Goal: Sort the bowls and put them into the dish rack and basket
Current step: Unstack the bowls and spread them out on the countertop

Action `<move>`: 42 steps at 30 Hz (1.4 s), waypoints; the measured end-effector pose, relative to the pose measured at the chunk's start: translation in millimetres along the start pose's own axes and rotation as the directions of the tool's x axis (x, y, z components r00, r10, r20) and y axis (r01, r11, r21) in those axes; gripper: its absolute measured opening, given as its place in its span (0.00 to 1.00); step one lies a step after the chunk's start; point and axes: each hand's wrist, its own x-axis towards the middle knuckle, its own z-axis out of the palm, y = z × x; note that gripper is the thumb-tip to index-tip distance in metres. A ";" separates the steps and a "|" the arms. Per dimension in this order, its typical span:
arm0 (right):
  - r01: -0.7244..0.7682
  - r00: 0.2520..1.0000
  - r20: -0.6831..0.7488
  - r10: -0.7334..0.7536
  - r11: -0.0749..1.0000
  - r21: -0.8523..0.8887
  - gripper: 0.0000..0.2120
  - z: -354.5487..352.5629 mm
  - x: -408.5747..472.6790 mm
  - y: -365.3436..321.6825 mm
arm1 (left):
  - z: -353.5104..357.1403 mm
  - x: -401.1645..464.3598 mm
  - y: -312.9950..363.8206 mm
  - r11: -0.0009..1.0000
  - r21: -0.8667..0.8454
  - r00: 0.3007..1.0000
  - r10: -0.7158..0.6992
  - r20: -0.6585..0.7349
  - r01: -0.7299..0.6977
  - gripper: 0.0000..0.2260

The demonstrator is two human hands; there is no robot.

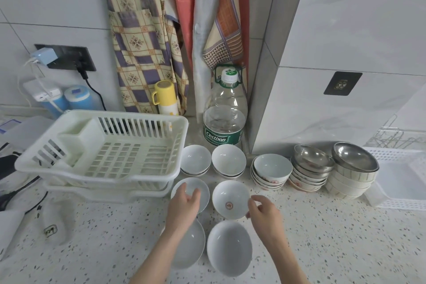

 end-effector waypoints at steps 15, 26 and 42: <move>-0.170 0.968 0.148 0.203 0.962 -0.212 0.14 45.4 120.6 -33.3 | 33.9 106.5 21.5 0.887 -0.278 0.923 -0.384 0.006 0.370 0.15; -0.171 0.978 0.086 0.192 0.962 -0.214 0.12 55.2 142.2 -35.8 | 40.6 109.9 19.0 0.911 -0.238 0.932 -0.359 -0.055 0.337 0.15; -0.055 0.998 -0.044 0.055 0.998 0.014 0.19 47.2 129.0 -44.8 | 44.3 92.7 27.4 0.832 -0.498 0.931 -0.346 -0.120 0.245 0.16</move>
